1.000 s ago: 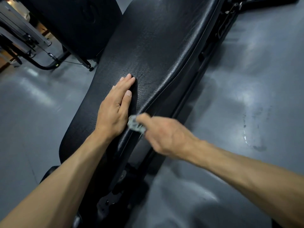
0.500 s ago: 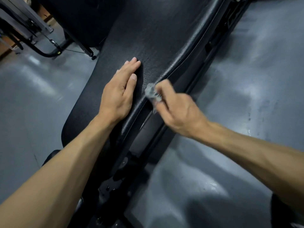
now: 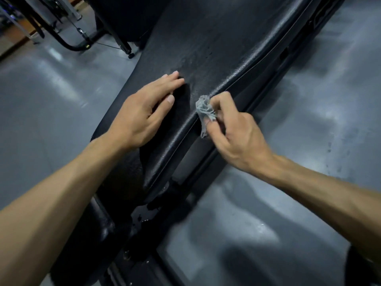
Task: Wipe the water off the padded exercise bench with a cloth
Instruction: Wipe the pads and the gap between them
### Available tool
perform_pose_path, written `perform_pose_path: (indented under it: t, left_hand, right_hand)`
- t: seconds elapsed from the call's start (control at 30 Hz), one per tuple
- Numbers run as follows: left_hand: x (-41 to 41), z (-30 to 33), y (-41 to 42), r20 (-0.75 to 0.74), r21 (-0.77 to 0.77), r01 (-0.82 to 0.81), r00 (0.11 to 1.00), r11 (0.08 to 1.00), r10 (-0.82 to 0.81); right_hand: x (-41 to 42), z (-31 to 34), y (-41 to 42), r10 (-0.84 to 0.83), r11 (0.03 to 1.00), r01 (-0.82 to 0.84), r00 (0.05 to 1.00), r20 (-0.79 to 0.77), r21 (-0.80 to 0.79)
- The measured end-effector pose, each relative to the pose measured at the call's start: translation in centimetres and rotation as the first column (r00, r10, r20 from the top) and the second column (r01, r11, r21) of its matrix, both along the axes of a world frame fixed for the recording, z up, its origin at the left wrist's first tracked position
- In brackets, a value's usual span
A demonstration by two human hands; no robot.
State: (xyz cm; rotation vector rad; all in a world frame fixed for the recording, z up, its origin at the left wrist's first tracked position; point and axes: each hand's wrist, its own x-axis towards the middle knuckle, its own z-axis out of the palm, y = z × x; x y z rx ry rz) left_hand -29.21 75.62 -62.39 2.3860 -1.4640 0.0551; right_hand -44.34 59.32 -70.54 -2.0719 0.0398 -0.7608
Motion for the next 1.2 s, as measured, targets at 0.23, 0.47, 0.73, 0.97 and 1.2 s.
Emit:
perform_pose_path:
  t: [0.23, 0.47, 0.73, 0.97, 1.2]
  left_hand:
    - [-2.5, -3.0, 7.8, 0.004, -0.006, -0.131, 0.991, 0.991, 0.131]
    - [-2.9, -3.9, 7.8, -0.054, -0.090, -0.175, 0.984, 0.980, 0.171]
    - [-2.7, -4.2, 8.1, -0.072, -0.117, -0.178, 0.983, 0.977, 0.171]
    - [-2.6, -4.4, 8.3, -0.083, -0.156, -0.188, 0.981, 0.970, 0.177]
    - [-2.4, -4.5, 8.4, -0.088, -0.176, -0.179, 0.982, 0.968, 0.166]
  right_hand:
    - [-1.0, -1.0, 6.7, 0.104, 0.994, -0.105, 0.991, -0.083, -0.016]
    - [0.1, -0.2, 2.5, -0.077, 0.994, 0.079, 0.997, -0.020, 0.070]
    - [-2.1, -1.6, 9.7, 0.256, 0.959, -0.266, 0.961, -0.106, -0.095]
    - [-1.0, -1.0, 7.1, 0.007, 0.999, -0.004, 0.998, -0.059, 0.043]
    - [-2.3, -1.4, 11.8, 0.257, 0.951, -0.273, 0.959, -0.117, -0.143]
